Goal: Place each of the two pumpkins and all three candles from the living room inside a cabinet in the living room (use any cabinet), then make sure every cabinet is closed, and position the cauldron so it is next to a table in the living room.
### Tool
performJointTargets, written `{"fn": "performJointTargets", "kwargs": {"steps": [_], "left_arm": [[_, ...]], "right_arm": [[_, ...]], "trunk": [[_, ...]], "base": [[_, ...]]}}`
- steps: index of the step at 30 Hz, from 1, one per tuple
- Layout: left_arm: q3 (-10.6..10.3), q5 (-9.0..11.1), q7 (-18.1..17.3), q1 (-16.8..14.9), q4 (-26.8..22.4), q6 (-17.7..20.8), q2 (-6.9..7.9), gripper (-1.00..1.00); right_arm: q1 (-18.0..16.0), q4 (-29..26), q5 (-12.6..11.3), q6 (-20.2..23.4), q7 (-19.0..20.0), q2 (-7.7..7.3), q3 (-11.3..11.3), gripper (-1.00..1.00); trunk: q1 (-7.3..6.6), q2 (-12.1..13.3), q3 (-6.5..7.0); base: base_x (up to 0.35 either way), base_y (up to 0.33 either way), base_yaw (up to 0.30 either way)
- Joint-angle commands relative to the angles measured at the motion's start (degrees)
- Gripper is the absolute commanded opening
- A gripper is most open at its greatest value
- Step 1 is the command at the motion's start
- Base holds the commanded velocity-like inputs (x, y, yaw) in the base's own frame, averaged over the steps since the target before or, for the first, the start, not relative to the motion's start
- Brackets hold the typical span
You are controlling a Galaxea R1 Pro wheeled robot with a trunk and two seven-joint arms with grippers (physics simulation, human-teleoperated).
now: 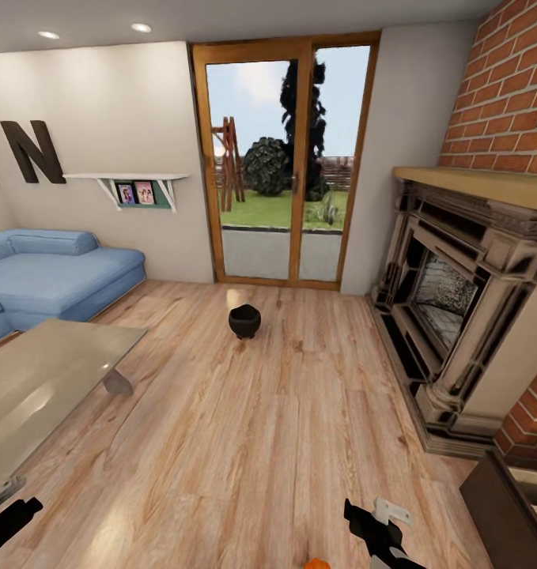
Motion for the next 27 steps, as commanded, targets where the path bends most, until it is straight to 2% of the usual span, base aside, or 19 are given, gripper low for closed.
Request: {"fn": "performJointTargets", "kwargs": {"steps": [1,13,14,15,16,18,21,23,24,25,26,27], "left_arm": [[-0.18,0.61,0.5,-0.03,-0.08,-0.05,0.07,1.0],[-0.11,0.76,0.36,-0.03,-0.08,-0.01,0.12,1.0],[-0.07,0.74,-3.49,-0.03,0.11,0.25,0.45,1.0],[0.04,0.64,-9.81,-0.05,0.39,0.84,1.11,1.0],[0.08,0.63,-12.43,-0.08,0.49,1.24,1.55,1.0],[0.38,0.68,-20.43,-0.82,0.77,3.44,3.54,1.0],[0.6,0.69,-27.61,-2.12,2.81,4.89,4.72,1.0],[0.64,0.6,-33.45,-2.63,6.97,5.08,4.94,1.0],[0.63,0.57,-35.04,-2.71,7.98,5.02,4.91,1.0],[0.56,0.52,-38.19,-2.82,9.59,4.7,4.76,1.0],[0.47,0.46,-39.63,-2.88,10.22,4.4,4.6,1.0],[0.2,0.24,-42.16,-2.96,11.34,3.49,3.98,1.0]], "right_arm": [[-0.03,0.01,-0.26,-0.07,-0.32,0.02,0.48,1.0],[-0.02,0.01,-0.35,-0.02,-0.41,-0.04,0.49,1.0],[-0.04,-0.03,-0.26,0.02,-0.38,-0.07,0.53,1.0],[-0.05,-0.08,-0.12,0.15,-0.34,-0.04,0.63,1.0],[-0.04,-0.1,-0.07,0.3,-0.33,-0.02,0.67,1.0],[-0.05,-0.18,0.05,2.33,-0.3,0.01,0.71,1.0],[-0.23,-1.1,0.22,8.45,-0.28,0.02,0.94,1.0],[-0.44,-6.17,0.26,14.89,-0.35,-0.08,1.17,1.0],[-0.48,-8.23,0.25,16.59,-0.37,-0.13,1.2,1.0],[-0.53,-13.02,0.21,20.14,-0.4,-0.25,1.25,1.0],[-0.55,-15.58,0.19,21.96,-0.43,-0.3,1.26,1.0],[-0.58,-20.75,0.17,25.75,-0.47,-0.34,1.26,1.0]], "trunk": [[0.0,-0.04,-0.07],[0.0,-0.04,-0.07],[0.0,-0.04,-0.07],[0.0,-0.04,-0.07],[0.0,-0.04,-0.07],[0.0,-0.04,-0.07],[0.0,-0.04,-0.07],[0.0,-0.04,-0.07],[0.0,-0.04,-0.07],[0.0,-0.04,-0.07],[0.0,-0.04,-0.07],[0.0,-0.04,-0.07]], "base": [[0.0,-0.001,0.0],[0.0,0.0,0.0],[0.0,0.0,0.0],[0.0,0.0,0.0],[0.0,0.0,0.0],[0.0,0.0,0.0],[0.0,0.0,0.0],[0.0,0.0,0.0],[0.0,0.0,0.0],[0.0,0.0,0.0],[0.0,0.0,0.0],[0.0,0.0,0.0]]}}
